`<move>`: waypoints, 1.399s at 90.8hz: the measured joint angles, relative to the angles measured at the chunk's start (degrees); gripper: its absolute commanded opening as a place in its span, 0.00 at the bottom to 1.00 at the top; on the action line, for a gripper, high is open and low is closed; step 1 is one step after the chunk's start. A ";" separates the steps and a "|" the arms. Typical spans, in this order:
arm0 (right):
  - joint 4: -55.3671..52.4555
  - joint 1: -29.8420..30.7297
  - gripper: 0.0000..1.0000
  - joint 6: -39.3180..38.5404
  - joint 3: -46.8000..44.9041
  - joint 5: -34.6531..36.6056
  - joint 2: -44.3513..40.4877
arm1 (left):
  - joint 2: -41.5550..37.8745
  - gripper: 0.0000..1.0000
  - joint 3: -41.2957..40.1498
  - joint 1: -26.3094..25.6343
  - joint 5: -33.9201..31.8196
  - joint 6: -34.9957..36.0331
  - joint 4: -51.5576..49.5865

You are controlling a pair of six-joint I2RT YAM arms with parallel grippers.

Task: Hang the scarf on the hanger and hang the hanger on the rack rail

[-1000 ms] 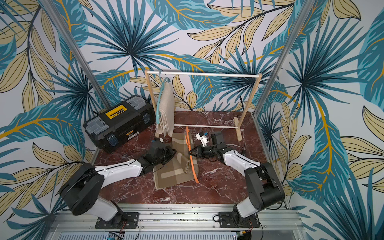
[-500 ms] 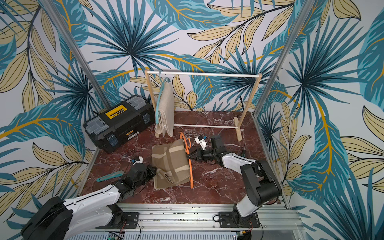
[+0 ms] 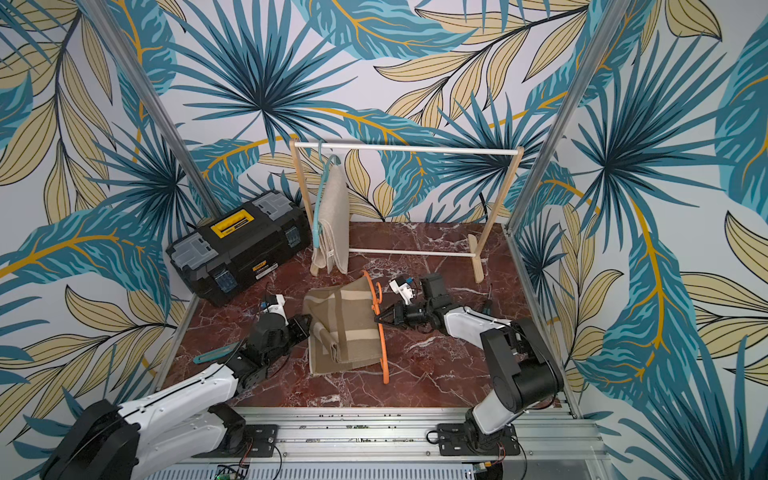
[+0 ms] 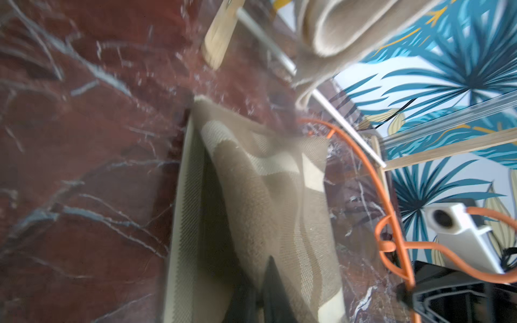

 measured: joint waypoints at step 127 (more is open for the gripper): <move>-21.38 -0.37 0.00 6.86 38.60 4.98 -3.72 | 13.29 0.74 29.81 -16.63 5.46 -2.67 6.88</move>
